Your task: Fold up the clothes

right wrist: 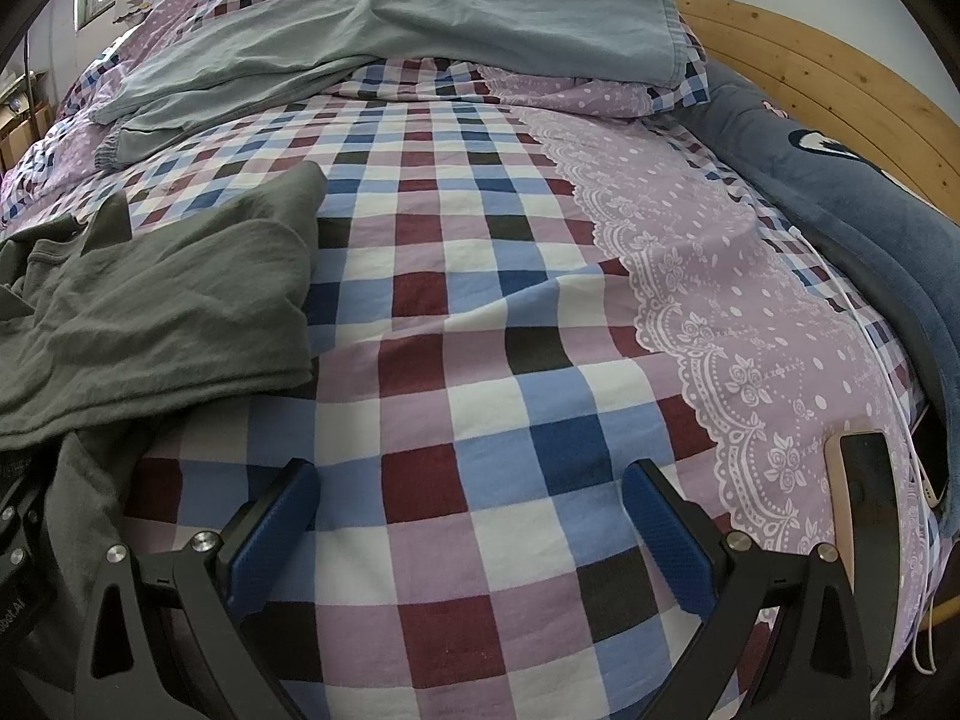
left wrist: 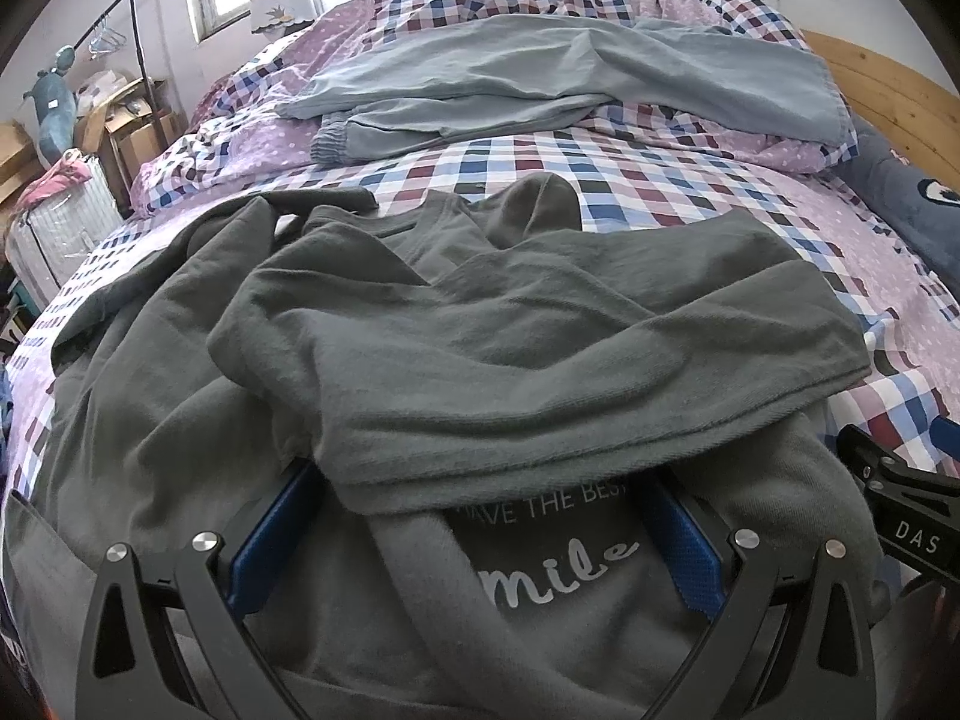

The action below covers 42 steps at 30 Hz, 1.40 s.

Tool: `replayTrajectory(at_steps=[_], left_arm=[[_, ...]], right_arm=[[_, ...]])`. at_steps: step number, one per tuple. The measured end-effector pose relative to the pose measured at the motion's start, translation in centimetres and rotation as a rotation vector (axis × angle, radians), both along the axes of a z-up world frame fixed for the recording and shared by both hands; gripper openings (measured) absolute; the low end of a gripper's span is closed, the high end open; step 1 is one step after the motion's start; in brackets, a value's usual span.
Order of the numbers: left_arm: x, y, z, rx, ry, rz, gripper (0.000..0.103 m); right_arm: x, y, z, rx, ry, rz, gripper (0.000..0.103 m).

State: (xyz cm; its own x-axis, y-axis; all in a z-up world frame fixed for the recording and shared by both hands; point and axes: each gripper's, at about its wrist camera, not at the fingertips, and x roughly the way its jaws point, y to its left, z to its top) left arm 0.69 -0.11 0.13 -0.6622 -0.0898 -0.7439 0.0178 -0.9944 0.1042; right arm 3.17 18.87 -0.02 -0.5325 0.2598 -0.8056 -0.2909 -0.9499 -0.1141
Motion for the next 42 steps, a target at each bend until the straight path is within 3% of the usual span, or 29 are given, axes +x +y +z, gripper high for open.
replayTrajectory(at_steps=[11, 18, 21, 26, 29, 32, 37, 42], left_arm=[[0.0, -0.3, 0.1, 0.029, -0.004, 0.001, 0.103], [0.3, -1.0, 0.7, 0.1, -0.003, -0.023, 0.103], [0.4, -1.6, 1.3, 0.172, -0.002, -0.033, 0.103], [0.7, -5.1, 4.3, 0.414, 0.089, -0.026, 0.102], [0.7, -7.5, 6.1, 0.483, 0.157, -0.02, 0.102], [0.2, -10.0, 7.0, 0.527, 0.171, -0.008, 0.102], [-1.2, -13.8, 5.8, 0.693, 0.125, 0.023, 0.102], [-2.1, -15.3, 3.9, 0.802, 0.054, 0.036, 0.102]], right_arm=[[0.0, 0.2, 0.1, -0.017, 0.001, 0.0, 0.103], [0.3, 0.6, 0.6, -0.044, 0.014, 0.002, 0.103], [0.7, 0.7, 1.2, -0.066, 0.042, 0.002, 0.103], [2.0, 0.5, 4.3, -0.118, 0.196, 0.001, 0.103], [2.8, 0.3, 6.3, -0.17, 0.316, 0.018, 0.103], [3.0, -0.2, 7.5, -0.233, 0.394, 0.043, 0.103], [2.1, -2.3, 8.0, -0.299, 0.412, 0.114, 0.103], [1.0, -5.3, 7.6, -0.316, 0.403, 0.21, 0.103]])
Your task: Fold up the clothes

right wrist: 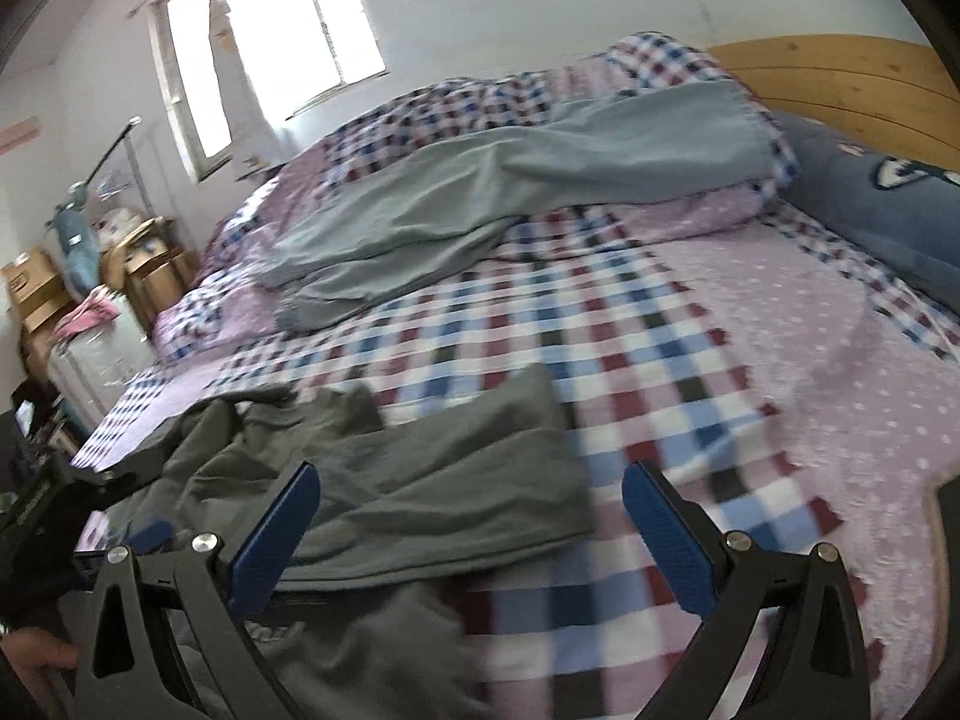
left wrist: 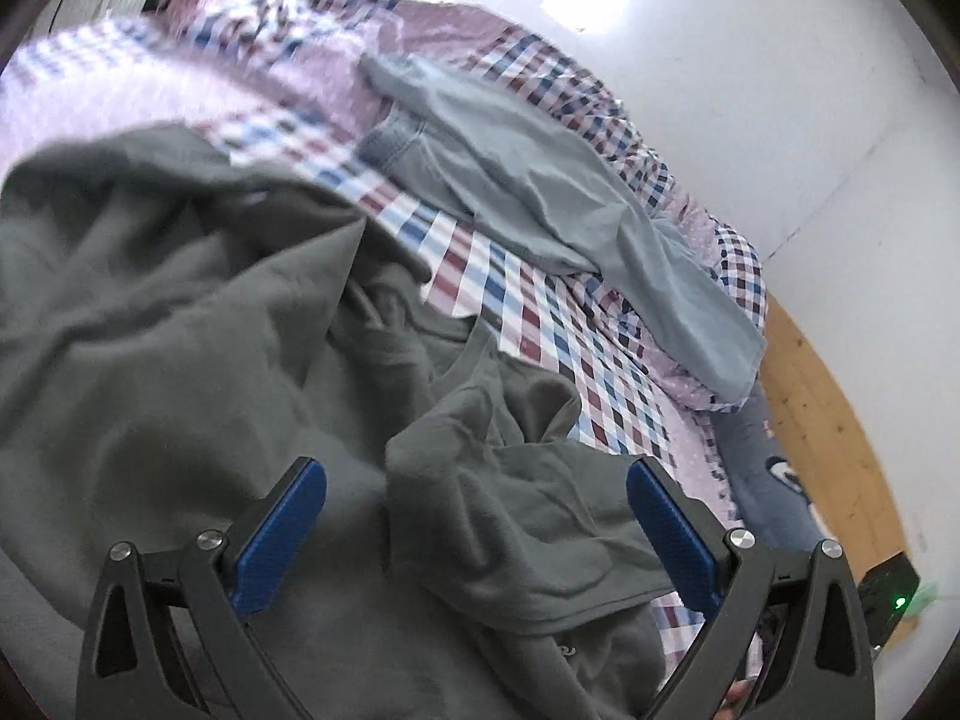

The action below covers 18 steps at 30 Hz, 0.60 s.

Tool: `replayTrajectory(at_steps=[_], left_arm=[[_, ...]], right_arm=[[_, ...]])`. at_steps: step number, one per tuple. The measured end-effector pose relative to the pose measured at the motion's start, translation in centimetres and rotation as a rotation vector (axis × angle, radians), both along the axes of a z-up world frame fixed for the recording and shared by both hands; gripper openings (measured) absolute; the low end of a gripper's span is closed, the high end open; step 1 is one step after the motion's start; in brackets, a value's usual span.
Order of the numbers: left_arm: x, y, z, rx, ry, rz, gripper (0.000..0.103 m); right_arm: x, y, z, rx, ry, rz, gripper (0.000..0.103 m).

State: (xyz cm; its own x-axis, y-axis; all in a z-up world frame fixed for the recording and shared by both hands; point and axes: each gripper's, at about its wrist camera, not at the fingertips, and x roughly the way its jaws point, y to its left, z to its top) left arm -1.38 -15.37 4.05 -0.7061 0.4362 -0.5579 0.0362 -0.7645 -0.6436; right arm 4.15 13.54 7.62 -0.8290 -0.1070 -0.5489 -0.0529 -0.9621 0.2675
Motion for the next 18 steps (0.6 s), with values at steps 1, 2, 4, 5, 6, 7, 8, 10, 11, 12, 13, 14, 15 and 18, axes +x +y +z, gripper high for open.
replayTrajectory(at_steps=[1, 2, 4, 5, 6, 7, 8, 10, 11, 12, 13, 14, 15, 18], left_arm=[[-0.1, -0.2, -0.2, 0.025, -0.004, -0.01, 0.102], [-0.2, -0.4, -0.3, 0.052, -0.005, -0.022, 0.102], [-0.3, -0.8, -0.5, 0.106, -0.006, -0.046, 0.102], [-0.4, -1.0, -0.7, 0.133, -0.007, -0.058, 0.102], [-0.5, -1.3, -0.9, 0.182, -0.01, -0.075, 0.102], [-0.6, -1.4, -1.1, 0.22, -0.013, -0.086, 0.102], [-0.6, -1.6, -1.2, 0.249, -0.015, -0.093, 0.102], [-0.8, -1.7, -1.3, 0.292, -0.019, -0.105, 0.102], [-0.8, -1.7, -1.3, 0.296, -0.025, -0.11, 0.102], [-1.0, -1.7, -1.4, 0.295, -0.031, -0.114, 0.102], [-1.1, -1.7, -1.5, 0.292, -0.038, -0.117, 0.102], [-1.1, -1.7, -1.6, 0.288, -0.045, -0.118, 0.102], [-1.2, -1.6, -1.7, 0.284, -0.051, -0.121, 0.102], [-1.3, -1.2, -2.0, 0.265, -0.065, -0.137, 0.102]], right_arm=[[-0.2, -0.7, 0.0, 0.005, 0.005, 0.024, 0.103], [-0.3, -1.4, 0.0, 0.009, 0.01, 0.05, 0.103], [-0.5, -2.7, 0.0, 0.016, 0.023, 0.108, 0.103], [-0.6, -3.5, 0.0, 0.018, 0.027, 0.143, 0.103], [-0.7, -4.3, 0.0, 0.019, 0.027, 0.179, 0.103], [-0.8, -5.0, -0.1, 0.022, 0.027, 0.214, 0.103], [-0.8, -5.7, -0.1, 0.03, 0.029, 0.239, 0.103], [-0.7, -7.0, -0.2, 0.059, 0.034, 0.279, 0.103], [-0.6, -7.5, -0.2, 0.066, 0.038, 0.298, 0.103], [-0.4, -8.0, -0.2, 0.073, 0.041, 0.316, 0.103], [-0.3, -8.5, -0.3, 0.08, 0.044, 0.334, 0.103], [-0.2, -9.0, -0.3, 0.089, 0.047, 0.352, 0.103], [-0.1, -9.5, -0.4, 0.106, 0.048, 0.37, 0.103], [0.2, -11.0, -0.9, 0.161, 0.051, 0.429, 0.103]])
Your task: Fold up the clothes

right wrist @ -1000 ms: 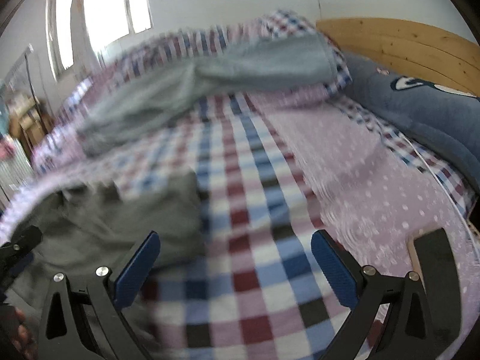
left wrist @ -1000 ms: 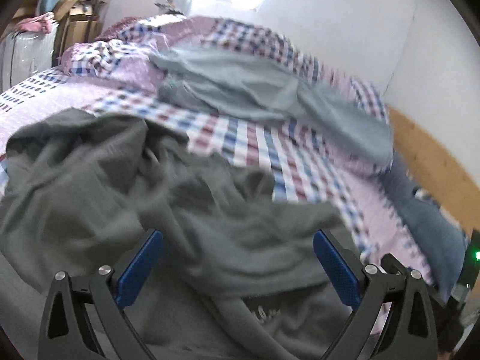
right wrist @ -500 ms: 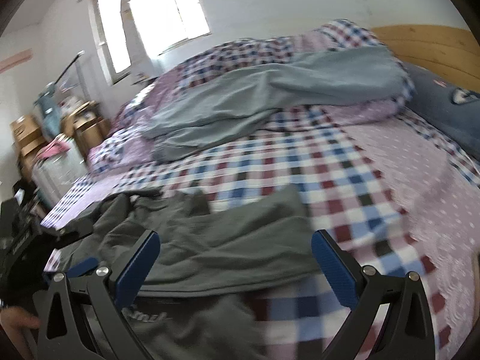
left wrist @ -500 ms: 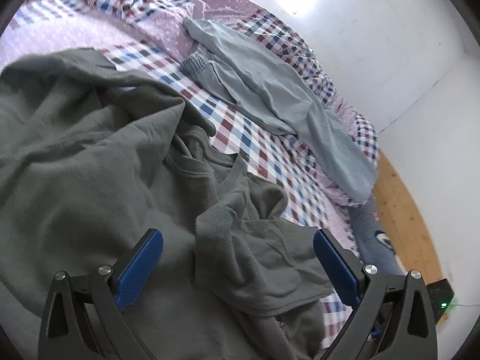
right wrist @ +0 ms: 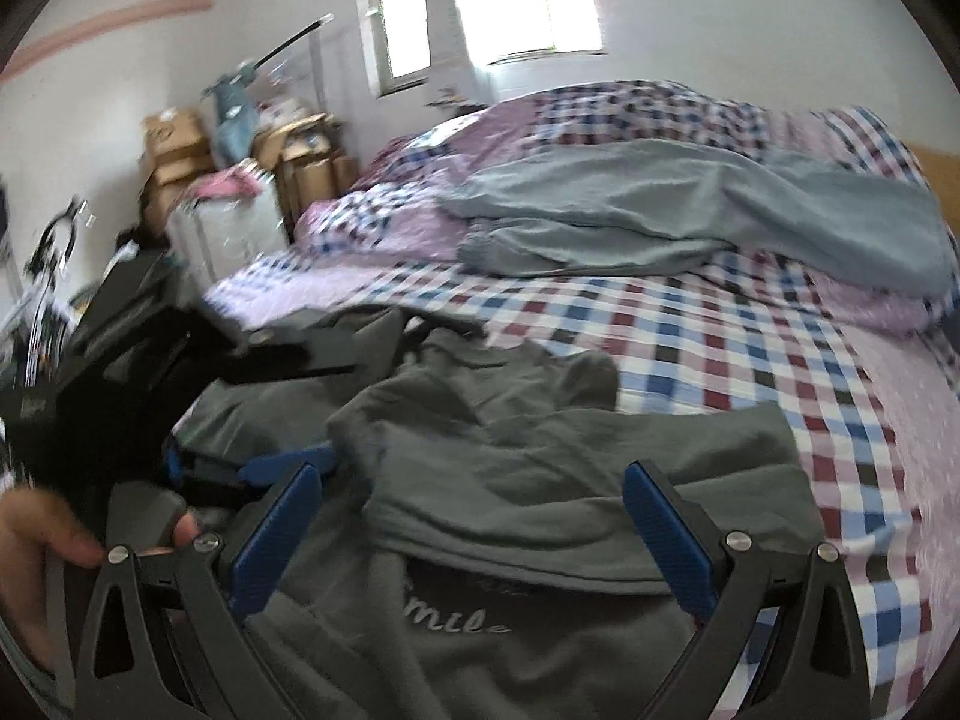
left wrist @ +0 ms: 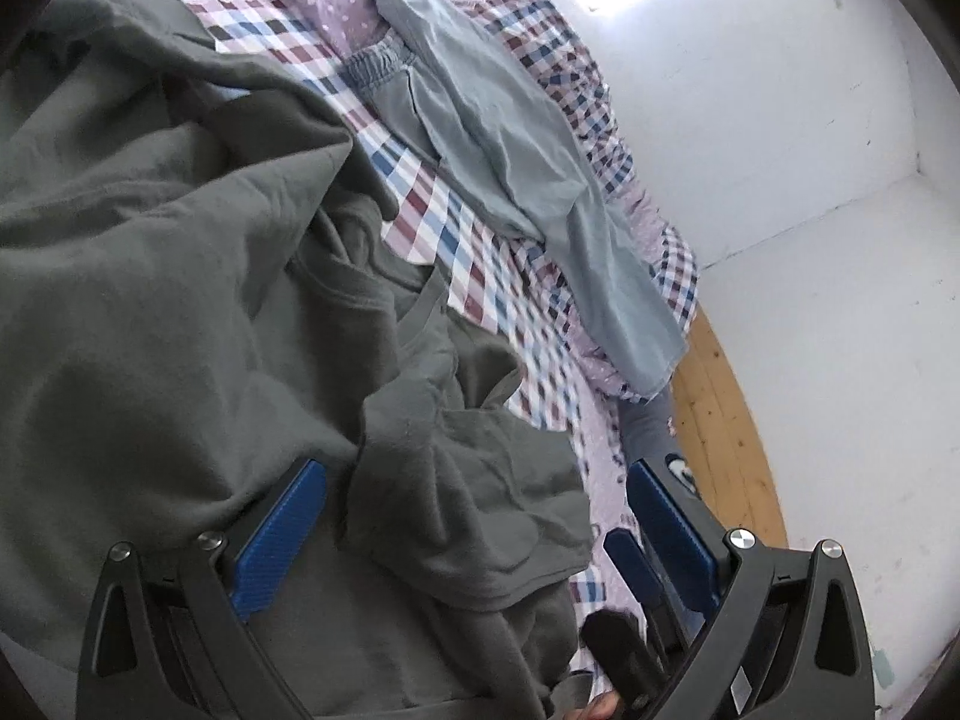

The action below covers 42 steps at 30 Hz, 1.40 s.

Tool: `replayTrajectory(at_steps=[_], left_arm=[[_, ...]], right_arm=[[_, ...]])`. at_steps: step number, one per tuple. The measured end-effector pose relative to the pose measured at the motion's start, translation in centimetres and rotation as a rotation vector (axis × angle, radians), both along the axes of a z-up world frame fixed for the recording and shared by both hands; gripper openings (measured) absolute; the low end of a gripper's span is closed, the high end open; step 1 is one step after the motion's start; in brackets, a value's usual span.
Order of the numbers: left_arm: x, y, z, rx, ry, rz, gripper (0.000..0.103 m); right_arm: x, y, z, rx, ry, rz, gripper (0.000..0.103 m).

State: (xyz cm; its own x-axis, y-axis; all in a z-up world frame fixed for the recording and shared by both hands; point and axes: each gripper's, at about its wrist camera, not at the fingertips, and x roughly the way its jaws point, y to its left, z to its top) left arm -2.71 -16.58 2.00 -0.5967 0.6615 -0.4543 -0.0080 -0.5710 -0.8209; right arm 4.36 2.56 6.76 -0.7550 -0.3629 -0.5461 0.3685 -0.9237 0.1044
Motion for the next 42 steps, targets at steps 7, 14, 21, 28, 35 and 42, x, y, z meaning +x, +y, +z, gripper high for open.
replayTrajectory(at_steps=[7, 14, 21, 28, 35, 42], left_arm=[[0.2, 1.5, 0.5, 0.005, 0.048, -0.055, 0.102], [0.4, 1.5, 0.9, 0.144, 0.085, -0.101, 0.102], [0.1, 0.7, 0.4, 0.232, 0.07, -0.093, 0.102], [0.2, 0.7, 0.1, 0.17, 0.032, -0.092, 0.102], [0.7, 1.5, -0.4, 0.16, 0.01, -0.102, 0.102], [1.0, 2.1, -0.3, 0.196, 0.011, -0.111, 0.102]], right_arm=[[-0.2, -2.1, -1.9, 0.103, -0.024, 0.052, 0.082], [-0.6, -1.8, -2.2, 0.086, -0.04, 0.079, 0.057], [-1.0, -1.8, -2.6, 0.071, -0.068, 0.099, 0.019], [-1.8, 0.2, -2.6, -0.089, -0.122, 0.071, 0.009], [-2.5, 2.3, -2.1, -0.292, -0.145, 0.039, 0.009], [-2.5, 2.0, -1.9, -0.251, -0.135, 0.014, 0.014]])
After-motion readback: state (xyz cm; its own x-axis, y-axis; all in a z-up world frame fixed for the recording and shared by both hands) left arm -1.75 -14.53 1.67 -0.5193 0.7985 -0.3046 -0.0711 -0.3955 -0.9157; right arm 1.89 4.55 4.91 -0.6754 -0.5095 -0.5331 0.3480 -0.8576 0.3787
